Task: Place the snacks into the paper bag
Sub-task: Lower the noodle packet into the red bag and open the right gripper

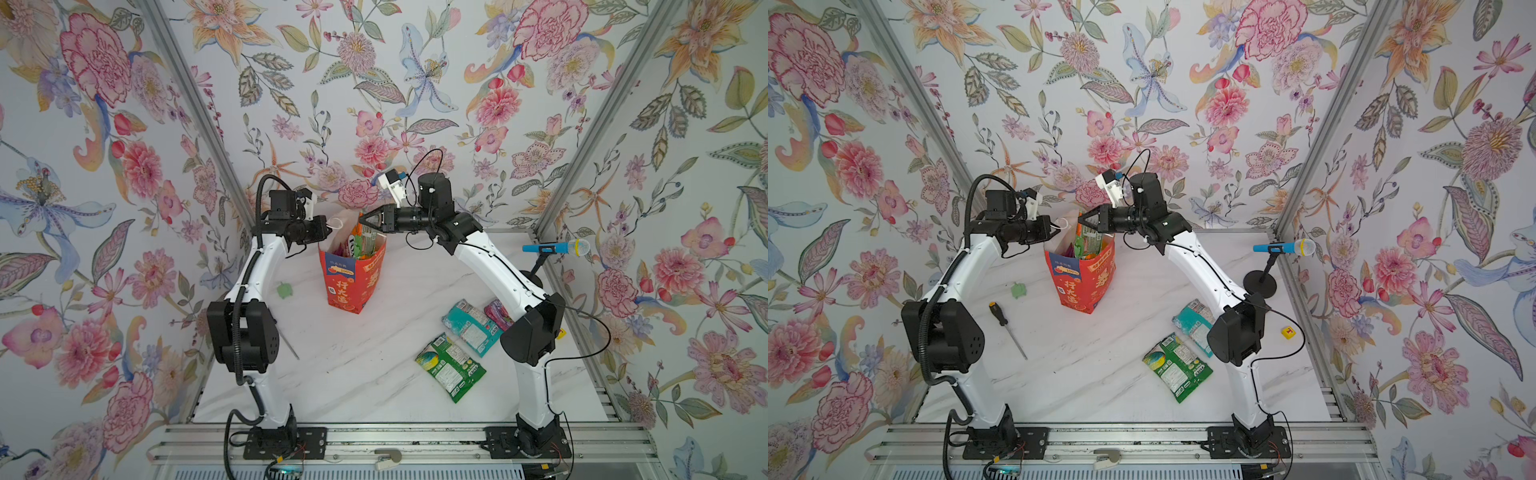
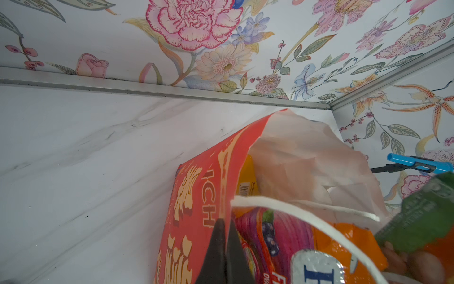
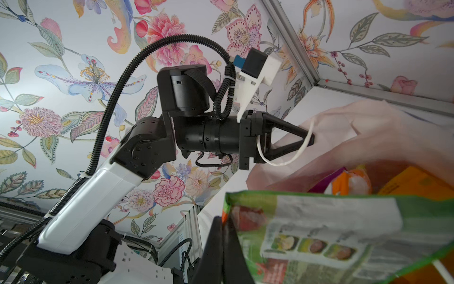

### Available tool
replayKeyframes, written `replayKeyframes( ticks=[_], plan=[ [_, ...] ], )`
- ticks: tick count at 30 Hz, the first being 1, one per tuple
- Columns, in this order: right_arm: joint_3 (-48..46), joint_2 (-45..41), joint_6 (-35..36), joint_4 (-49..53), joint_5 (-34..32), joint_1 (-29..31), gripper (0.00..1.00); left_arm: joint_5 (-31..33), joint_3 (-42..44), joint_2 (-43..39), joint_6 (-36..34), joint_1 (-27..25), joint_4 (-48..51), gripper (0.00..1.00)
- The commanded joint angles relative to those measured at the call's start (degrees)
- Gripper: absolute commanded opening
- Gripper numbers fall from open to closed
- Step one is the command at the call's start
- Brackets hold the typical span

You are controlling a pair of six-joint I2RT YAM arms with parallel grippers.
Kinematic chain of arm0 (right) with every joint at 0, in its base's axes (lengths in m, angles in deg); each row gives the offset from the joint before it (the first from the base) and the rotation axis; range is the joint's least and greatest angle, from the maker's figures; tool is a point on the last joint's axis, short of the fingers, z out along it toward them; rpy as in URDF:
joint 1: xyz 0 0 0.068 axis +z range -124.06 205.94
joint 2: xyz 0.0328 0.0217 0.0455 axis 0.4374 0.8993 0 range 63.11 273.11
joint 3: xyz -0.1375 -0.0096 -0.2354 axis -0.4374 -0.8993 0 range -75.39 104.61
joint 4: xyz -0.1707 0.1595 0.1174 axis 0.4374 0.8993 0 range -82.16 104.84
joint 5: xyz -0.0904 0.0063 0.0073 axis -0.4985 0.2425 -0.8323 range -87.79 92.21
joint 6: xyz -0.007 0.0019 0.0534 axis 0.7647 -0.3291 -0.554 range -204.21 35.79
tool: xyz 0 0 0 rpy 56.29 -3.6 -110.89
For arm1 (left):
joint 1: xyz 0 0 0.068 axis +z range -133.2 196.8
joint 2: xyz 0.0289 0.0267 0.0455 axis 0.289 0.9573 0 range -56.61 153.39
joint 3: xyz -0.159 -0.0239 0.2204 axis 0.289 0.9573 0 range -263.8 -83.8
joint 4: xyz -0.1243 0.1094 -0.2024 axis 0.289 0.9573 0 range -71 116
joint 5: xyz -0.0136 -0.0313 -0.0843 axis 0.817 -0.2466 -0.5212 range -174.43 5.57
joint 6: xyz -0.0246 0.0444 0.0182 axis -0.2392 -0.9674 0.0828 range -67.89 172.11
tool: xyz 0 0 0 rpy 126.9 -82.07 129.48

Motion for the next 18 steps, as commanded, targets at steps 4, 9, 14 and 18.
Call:
replayKeyframes(
  ticks=[4, 9, 14, 18],
  plan=[
    [5.8, 1.6, -2.3, -0.9, 2.6, 0.4, 0.00, -1.0, -2.8, 0.3, -0.5, -0.2, 0.4, 0.00],
    [3.6, 2.1, -4.3, -1.0, 2.8, -0.4, 0.00, -1.0, -2.7, 0.2, -0.7, -0.2, 0.6, 0.00],
    [-1.5, 1.0, -4.5, -1.0, 3.1, -1.5, 0.00, -1.0, -2.6, 0.2, -0.8, -0.2, 0.6, 0.00],
    [-7.0, -0.4, -4.6, -1.3, 2.4, -2.6, 0.00, -1.2, -2.6, 0.3, -0.6, -0.2, 0.3, 0.00]
  ],
)
